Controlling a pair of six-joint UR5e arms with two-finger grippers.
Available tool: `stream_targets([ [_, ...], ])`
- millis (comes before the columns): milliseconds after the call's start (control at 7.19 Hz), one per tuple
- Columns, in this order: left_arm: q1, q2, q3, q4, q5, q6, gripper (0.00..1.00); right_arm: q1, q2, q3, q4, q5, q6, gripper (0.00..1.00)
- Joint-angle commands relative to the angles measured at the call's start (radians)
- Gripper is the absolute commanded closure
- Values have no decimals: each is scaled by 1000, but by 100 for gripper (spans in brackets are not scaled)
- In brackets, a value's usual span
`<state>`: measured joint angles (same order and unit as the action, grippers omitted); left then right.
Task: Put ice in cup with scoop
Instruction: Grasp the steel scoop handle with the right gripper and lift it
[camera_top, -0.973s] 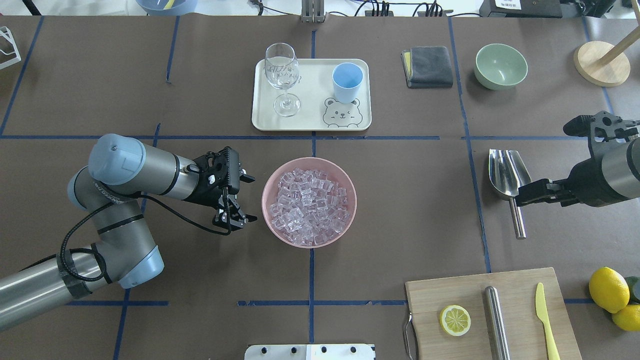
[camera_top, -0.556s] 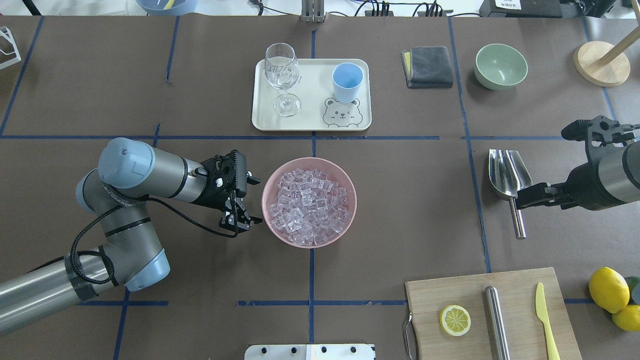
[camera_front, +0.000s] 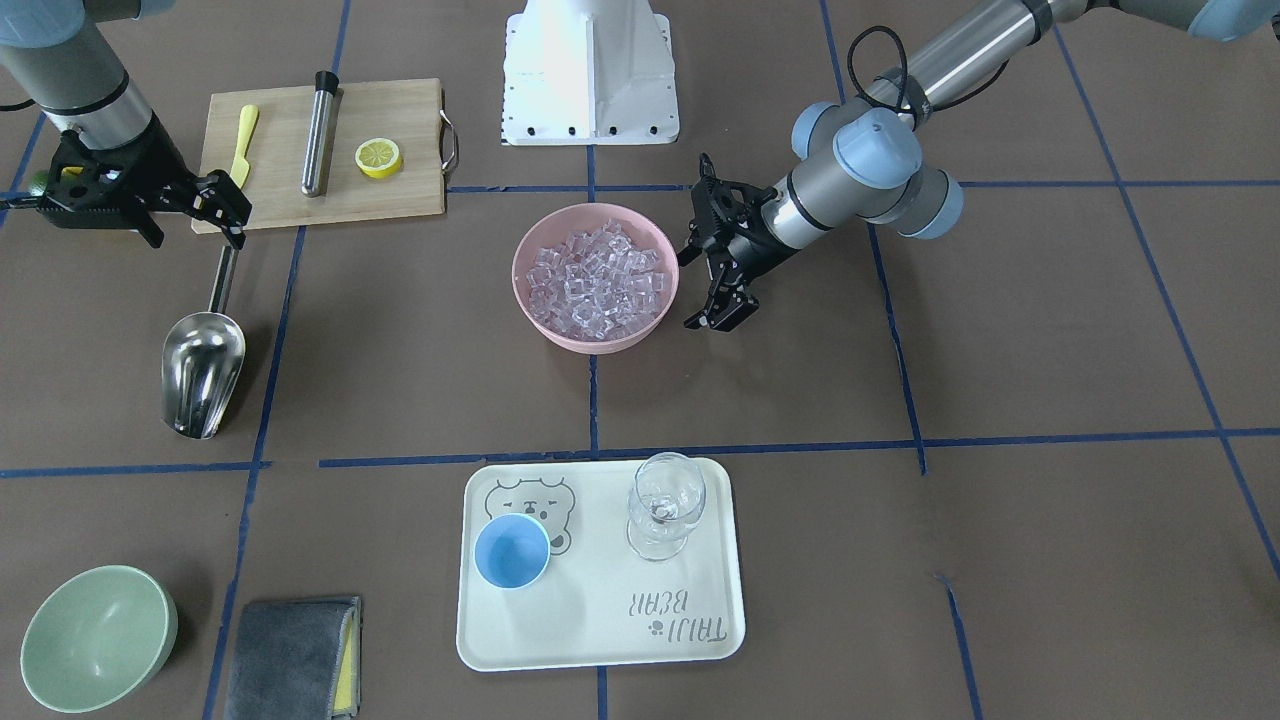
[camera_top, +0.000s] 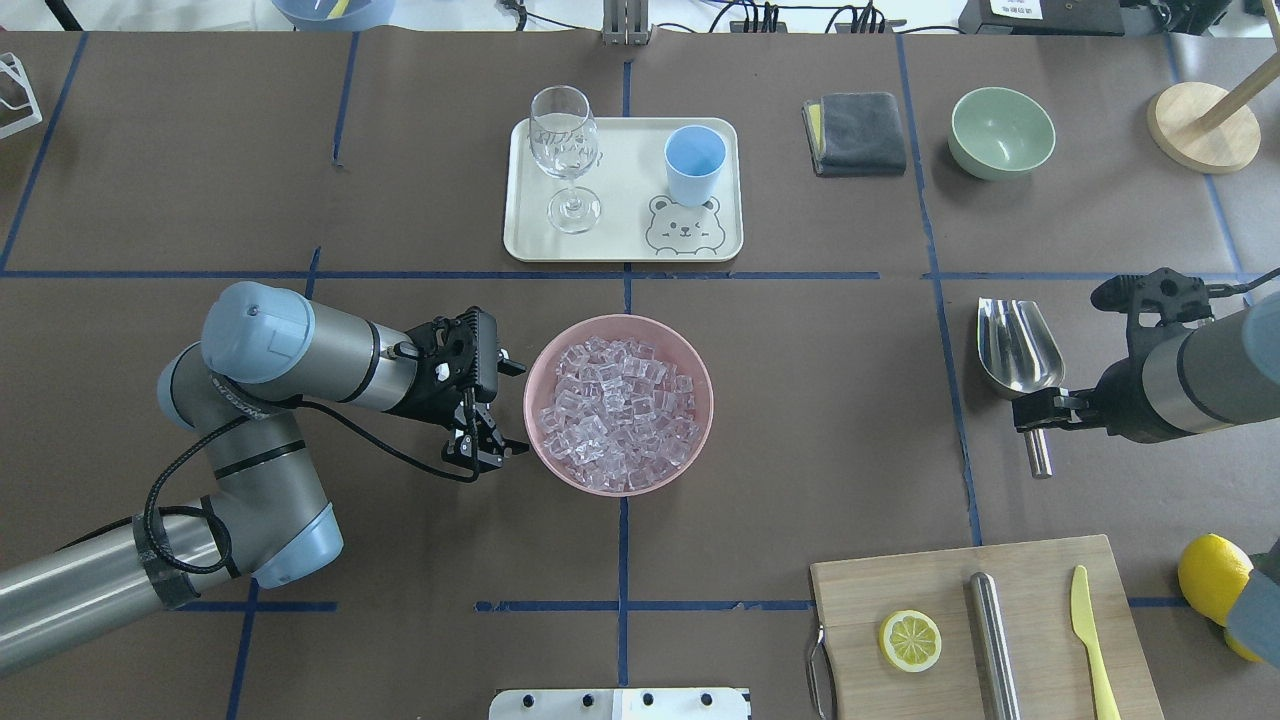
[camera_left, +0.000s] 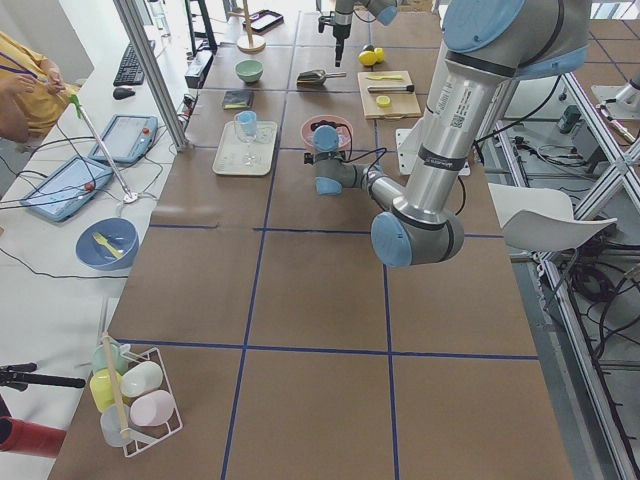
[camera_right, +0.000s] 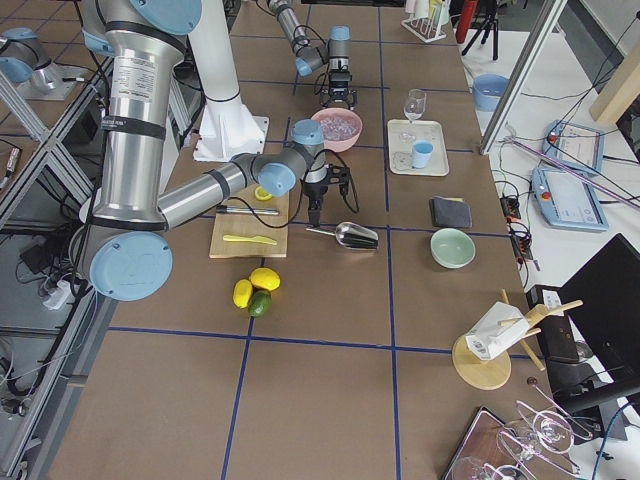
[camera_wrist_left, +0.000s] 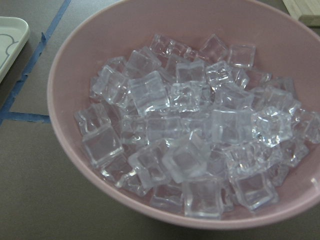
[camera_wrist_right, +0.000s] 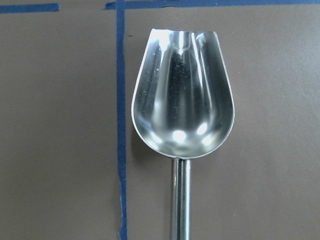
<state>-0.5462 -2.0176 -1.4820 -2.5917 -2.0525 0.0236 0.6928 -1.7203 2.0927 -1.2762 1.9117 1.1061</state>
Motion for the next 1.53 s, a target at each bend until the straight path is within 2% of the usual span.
stream_targets([
  [0,0,0,-1,1,0,-2,0,-48,1,-80,126,-57,59,0],
  [278,0,0,-4,1,2,-4,0,-99,10,-114,147,-140,109,0],
  [556,0,2,-4,2,2,-4,0,-99,2,-161,217,-145,112,1],
  [695,0,2,-4,4,2,-4,0,-99,2,-161,222,-145,113,10],
  [834,0,2,-4,4,2,-4,0,-99,1,-161,222,-145,116,46],
  [973,-1,2,-4,4,2,-4,0,-101,-4,-161,224,-143,113,66],
  [1112,-1,3,-4,4,2,-4,0,-105,-21,-161,245,-143,112,71],
  [1251,-1,4,-6,4,2,-4,0,-111,-28,-161,251,-143,110,81],
  [1390,-1,4,-6,4,0,-4,0,-111,-28,-142,250,-138,115,100],
])
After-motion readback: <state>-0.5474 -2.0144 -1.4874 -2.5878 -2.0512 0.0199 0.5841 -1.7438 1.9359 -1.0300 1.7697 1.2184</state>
